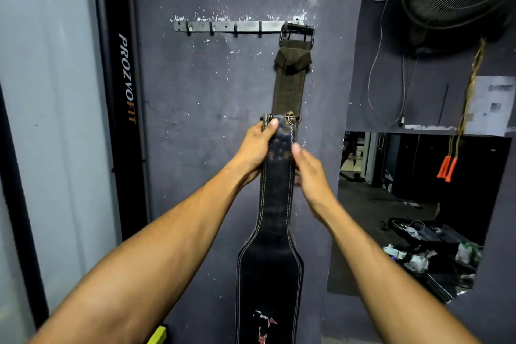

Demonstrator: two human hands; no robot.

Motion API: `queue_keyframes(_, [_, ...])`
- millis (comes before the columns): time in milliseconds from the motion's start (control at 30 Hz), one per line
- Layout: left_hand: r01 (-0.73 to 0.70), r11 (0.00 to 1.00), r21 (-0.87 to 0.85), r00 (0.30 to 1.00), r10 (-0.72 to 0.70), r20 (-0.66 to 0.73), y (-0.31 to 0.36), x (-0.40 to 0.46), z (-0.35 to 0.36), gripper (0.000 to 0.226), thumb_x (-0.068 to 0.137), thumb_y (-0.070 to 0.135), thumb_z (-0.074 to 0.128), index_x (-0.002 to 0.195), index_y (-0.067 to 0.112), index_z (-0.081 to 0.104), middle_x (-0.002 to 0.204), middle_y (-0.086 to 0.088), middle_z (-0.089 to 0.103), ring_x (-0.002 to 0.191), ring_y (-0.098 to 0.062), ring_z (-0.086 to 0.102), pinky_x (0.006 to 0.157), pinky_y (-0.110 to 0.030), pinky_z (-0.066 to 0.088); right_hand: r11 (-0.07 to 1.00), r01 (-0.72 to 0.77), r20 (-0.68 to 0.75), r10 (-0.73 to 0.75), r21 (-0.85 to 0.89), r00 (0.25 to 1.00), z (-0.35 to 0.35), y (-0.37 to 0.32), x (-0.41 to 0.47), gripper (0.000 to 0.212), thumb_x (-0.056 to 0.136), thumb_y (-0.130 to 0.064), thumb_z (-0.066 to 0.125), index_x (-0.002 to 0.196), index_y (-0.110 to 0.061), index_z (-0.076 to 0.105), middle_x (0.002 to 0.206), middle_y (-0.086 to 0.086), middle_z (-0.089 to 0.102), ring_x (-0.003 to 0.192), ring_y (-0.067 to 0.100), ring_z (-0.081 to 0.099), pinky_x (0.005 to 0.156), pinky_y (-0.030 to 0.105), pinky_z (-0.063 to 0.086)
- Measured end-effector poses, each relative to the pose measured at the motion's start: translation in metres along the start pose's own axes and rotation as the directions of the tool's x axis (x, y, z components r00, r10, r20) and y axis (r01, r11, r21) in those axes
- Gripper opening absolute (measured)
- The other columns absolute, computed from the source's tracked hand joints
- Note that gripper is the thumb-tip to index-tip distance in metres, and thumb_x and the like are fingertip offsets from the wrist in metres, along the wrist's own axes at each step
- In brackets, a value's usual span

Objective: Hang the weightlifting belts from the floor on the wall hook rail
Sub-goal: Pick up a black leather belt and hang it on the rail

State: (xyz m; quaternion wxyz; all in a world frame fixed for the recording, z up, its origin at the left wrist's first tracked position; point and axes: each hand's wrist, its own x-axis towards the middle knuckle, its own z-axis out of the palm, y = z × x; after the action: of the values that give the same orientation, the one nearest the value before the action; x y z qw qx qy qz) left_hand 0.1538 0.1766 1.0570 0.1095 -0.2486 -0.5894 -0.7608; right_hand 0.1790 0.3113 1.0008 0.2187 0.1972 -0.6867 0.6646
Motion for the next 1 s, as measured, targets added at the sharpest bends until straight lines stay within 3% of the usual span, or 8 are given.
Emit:
queue_keyframes(133, [0.029,0.998,0.058,0.995,-0.034,0.09,-0.008,-0.011,0.007,0.03,0.108,0.025,0.046,0.122,0.014,0.07,0.117,-0.014,0.076,0.108,-0.026,0.074,0.094,-0.038,0.059,0.974,0.012,-0.108,-0.038,-0.228,0.993,0.0,-0.034,0.036,0.055,0.102,-0.059,0.045,0.116,-0.014,0.074,0.113,0.008,0.077,0.11,0.027,0.071,0.101,0.047,0.054])
queue_keyframes(267, [0.031,0.967,0.252,0.999,-0.033,0.003,-0.01,-0.006,0.005,0.039,0.11,0.029,0.04,0.124,0.006,0.068,0.119,-0.02,0.074,0.112,-0.028,0.072,0.104,-0.044,0.055,0.911,0.091,-0.158,-0.167,-0.403,0.973,0.007,-0.028,0.052,0.042,0.108,-0.041,0.047,0.096,-0.007,0.067,0.1,0.014,0.074,0.101,0.035,0.068,0.074,0.029,0.04])
queue_keyframes(400, [0.001,0.847,0.532,0.992,0.064,-0.105,-0.011,0.012,-0.005,0.05,0.108,0.044,0.037,0.114,0.006,0.069,0.112,-0.015,0.075,0.108,-0.027,0.071,0.102,-0.048,0.054,0.921,0.132,-0.258,-0.237,-0.367,0.937,0.029,-0.017,0.062,0.039,0.109,-0.035,0.046,0.103,-0.003,0.067,0.106,0.022,0.074,0.102,0.041,0.067,0.082,0.041,0.05])
queue_keyframes(533, [-0.096,0.827,0.554,0.951,0.241,-0.195,-0.016,0.041,-0.018,0.038,0.108,0.041,0.04,0.117,0.009,0.058,0.113,-0.007,0.071,0.107,-0.021,0.067,0.095,-0.035,0.053,0.919,0.184,-0.297,-0.295,-0.349,0.908,0.05,-0.017,0.094,0.038,0.107,-0.038,0.051,0.121,-0.005,0.064,0.109,0.02,0.075,0.105,0.042,0.068,0.089,0.047,0.053])
queue_keyframes(633, [-0.161,0.824,0.543,0.909,0.339,-0.244,-0.015,0.074,-0.033,0.022,0.107,0.038,0.044,0.106,0.017,0.05,0.091,0.016,0.061,0.083,0.007,0.062,0.071,-0.004,0.042,0.908,0.224,-0.309,-0.339,-0.353,0.888,0.064,-0.022,0.126,0.047,0.105,-0.038,0.053,0.144,-0.011,0.053,0.118,0.014,0.075,0.114,0.035,0.067,0.098,0.041,0.052])
queue_keyframes(800, [-0.287,0.87,0.402,0.884,0.401,-0.238,0.007,0.145,-0.059,0.032,0.105,0.037,0.047,0.104,0.008,0.062,0.101,-0.01,0.074,0.1,-0.025,0.071,0.092,-0.045,0.056,0.866,0.334,-0.28,-0.447,-0.371,0.849,0.084,-0.028,0.19,0.051,0.106,-0.035,0.052,0.155,-0.025,0.039,0.122,0.009,0.072,0.116,0.028,0.063,0.099,0.035,0.049])
queue_keyframes(900, [-0.328,0.874,0.358,0.887,0.415,-0.201,0.027,0.189,-0.068,0.034,0.105,0.038,0.047,0.106,0.009,0.064,0.103,-0.01,0.076,0.101,-0.026,0.073,0.096,-0.049,0.056,0.79,0.436,-0.259,-0.571,-0.43,0.779,0.091,-0.033,0.228,0.051,0.106,-0.029,0.053,0.155,-0.023,0.042,0.109,-0.003,0.072,0.098,0.003,0.063,0.078,0.002,0.041])
queue_keyframes(1000, [-0.355,0.847,0.396,0.874,0.451,-0.181,0.041,0.235,-0.075,0.032,0.105,0.04,0.046,0.104,0.014,0.063,0.1,-0.005,0.075,0.098,-0.021,0.072,0.095,-0.046,0.057,0.751,0.465,-0.263,-0.621,-0.468,0.738,0.096,-0.042,0.27,0.051,0.106,-0.027,0.054,0.155,-0.019,0.043,0.108,-0.003,0.075,0.097,-0.008,0.066,0.076,-0.001,0.039])
